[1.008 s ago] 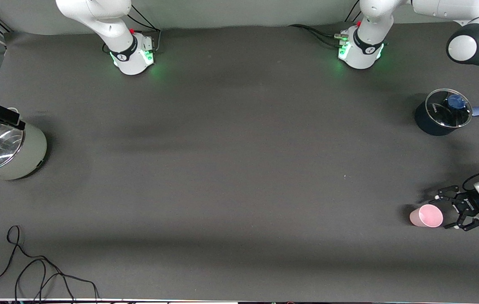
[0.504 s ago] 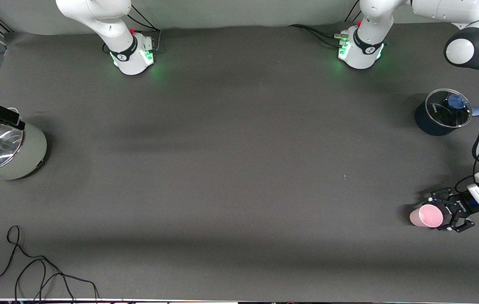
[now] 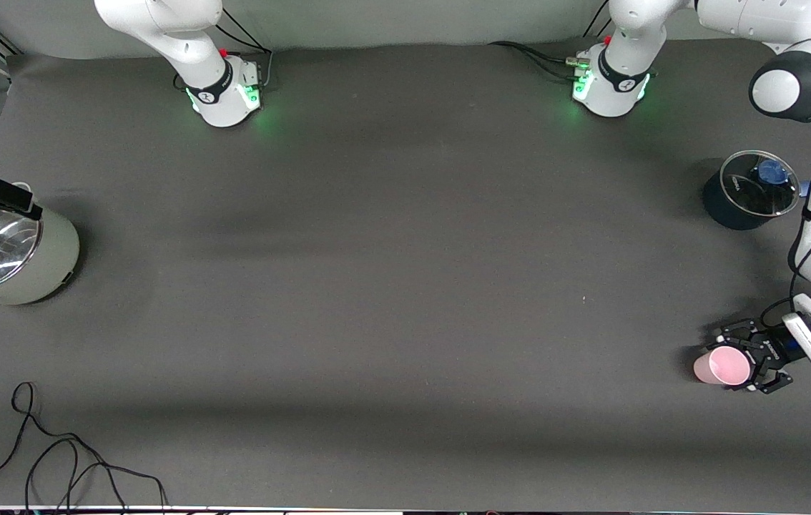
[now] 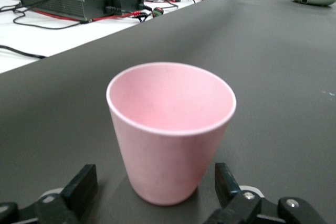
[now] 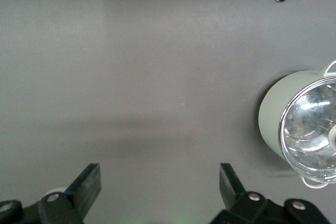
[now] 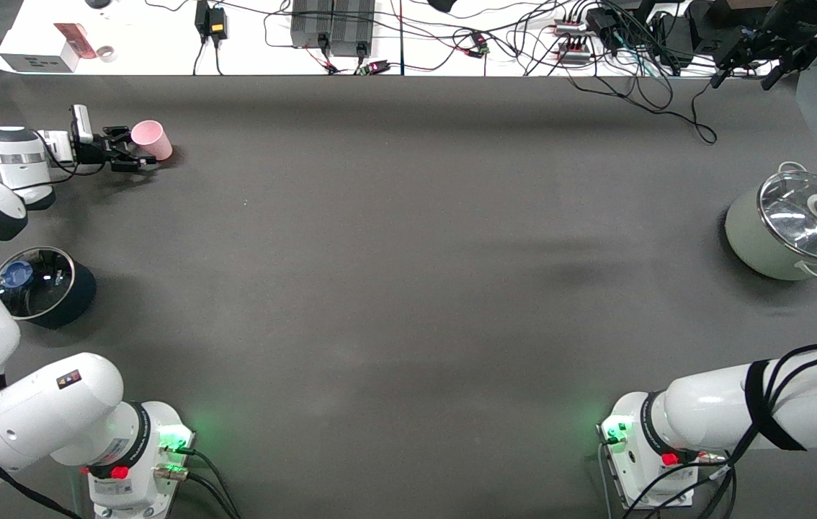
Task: Transfer pink cup from left to right arm
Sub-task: 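Close the left gripper around the pink cup's side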
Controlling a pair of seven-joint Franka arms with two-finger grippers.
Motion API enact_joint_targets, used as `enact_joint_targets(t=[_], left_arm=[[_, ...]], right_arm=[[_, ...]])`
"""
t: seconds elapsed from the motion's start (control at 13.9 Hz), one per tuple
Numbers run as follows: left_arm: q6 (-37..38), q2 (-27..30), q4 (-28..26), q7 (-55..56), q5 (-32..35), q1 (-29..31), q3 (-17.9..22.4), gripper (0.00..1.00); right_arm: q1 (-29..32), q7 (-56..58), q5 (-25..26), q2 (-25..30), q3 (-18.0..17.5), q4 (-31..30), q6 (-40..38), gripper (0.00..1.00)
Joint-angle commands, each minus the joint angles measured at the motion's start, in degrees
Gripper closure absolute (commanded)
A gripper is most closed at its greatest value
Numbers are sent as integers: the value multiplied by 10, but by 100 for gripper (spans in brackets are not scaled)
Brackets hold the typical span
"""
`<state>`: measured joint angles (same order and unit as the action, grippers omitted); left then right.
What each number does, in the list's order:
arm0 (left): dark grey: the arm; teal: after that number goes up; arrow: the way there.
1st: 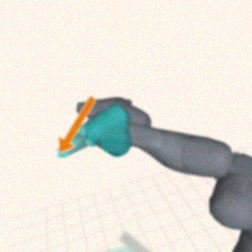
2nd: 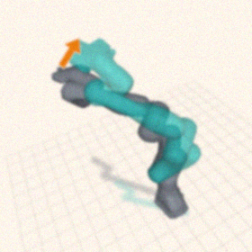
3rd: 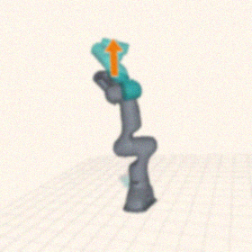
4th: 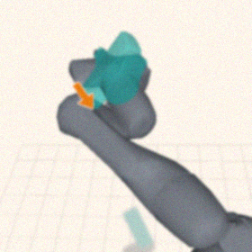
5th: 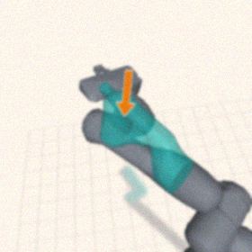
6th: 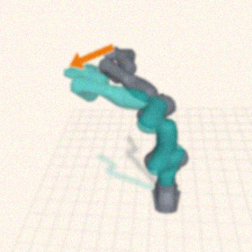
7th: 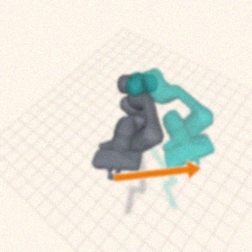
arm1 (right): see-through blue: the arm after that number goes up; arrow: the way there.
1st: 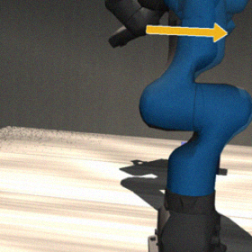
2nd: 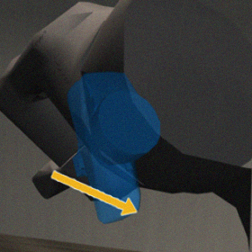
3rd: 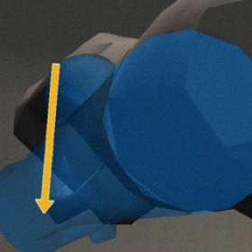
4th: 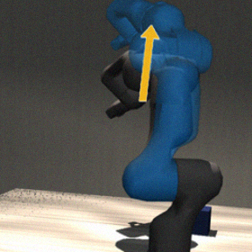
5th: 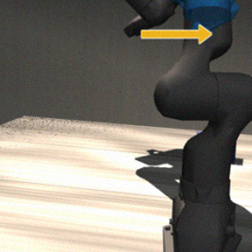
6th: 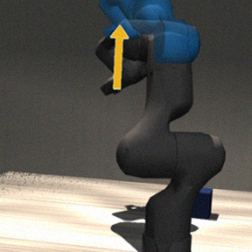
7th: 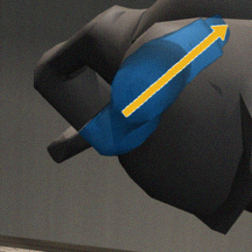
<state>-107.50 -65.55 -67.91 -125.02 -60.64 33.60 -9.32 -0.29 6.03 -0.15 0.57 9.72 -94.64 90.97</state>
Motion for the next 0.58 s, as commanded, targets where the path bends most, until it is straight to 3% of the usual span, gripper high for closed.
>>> enact_joint_targets(t=[0.0,0.29,0.5], left_arm=[[1,-2,-8,-11,-20,1,-14,0],[0,-1,-16,-19,-23,-1,-15,3],[0,-1,-17,-18,-24,-2,-15,32]], right_arm=[[-3,11,-10,-2,6,8,-8,0],[-3,11,-10,-2,6,8,-8,0],[-3,10,-11,-2,6,8,-8,0]])
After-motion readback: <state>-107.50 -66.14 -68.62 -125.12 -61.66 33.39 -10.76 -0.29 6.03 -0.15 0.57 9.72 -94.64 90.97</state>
